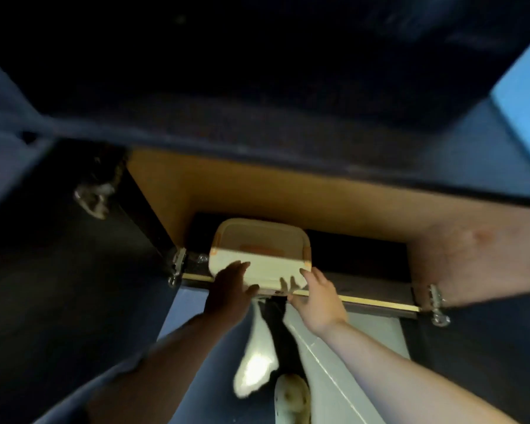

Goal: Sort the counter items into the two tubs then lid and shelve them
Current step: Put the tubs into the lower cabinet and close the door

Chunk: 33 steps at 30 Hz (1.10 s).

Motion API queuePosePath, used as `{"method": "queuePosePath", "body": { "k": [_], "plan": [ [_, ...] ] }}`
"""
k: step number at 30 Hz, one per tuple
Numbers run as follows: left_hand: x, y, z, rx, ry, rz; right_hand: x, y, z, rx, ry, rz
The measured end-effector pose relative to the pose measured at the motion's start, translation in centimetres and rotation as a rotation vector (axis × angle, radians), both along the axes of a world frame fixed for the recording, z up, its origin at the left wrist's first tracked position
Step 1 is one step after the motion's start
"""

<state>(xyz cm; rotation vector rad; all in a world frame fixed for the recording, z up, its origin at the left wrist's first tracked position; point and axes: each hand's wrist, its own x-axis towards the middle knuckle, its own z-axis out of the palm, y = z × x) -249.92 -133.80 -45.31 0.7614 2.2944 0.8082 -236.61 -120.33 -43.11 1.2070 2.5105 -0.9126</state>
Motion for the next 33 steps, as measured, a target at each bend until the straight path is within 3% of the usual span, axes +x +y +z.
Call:
{"method": "queuePosePath", "body": {
  "k": [3,8,14,20,23,27,29,33],
  "plan": [
    [3.6,0.1,10.2,-0.036,0.005,-0.076,3.8,-1.3,10.1,0.017,0.024,-0.041],
    [9.7,1.7,24.9,0.082,0.047,-0.221,10.1,-1.1,24.5,0.074,0.104,-0.142],
    [15.2,8.9,35.1,0.277,0.134,-0.333,16.0,3.4,33.7,0.28,0.248,-0.174],
    [16.3,19.4,40.4,0.435,0.242,-0.21,19.5,14.3,39.1,0.462,0.465,-0.209],
    [15.8,24.5,41.6,0.394,0.345,-0.147,20.2,20.7,40.9,0.538,0.529,-0.191],
    [15.0,28.6,41.0,0.215,0.368,-0.118,20.9,28.4,41.1,0.637,0.185,-0.126],
    [15.0,28.9,39.8,0.183,0.376,-0.091,21.7,31.0,40.2,0.591,0.0,-0.127],
    [15.6,28.8,38.3,0.249,0.382,0.001,22.6,34.7,39.2,0.374,-0.03,-0.176]
  ]
}}
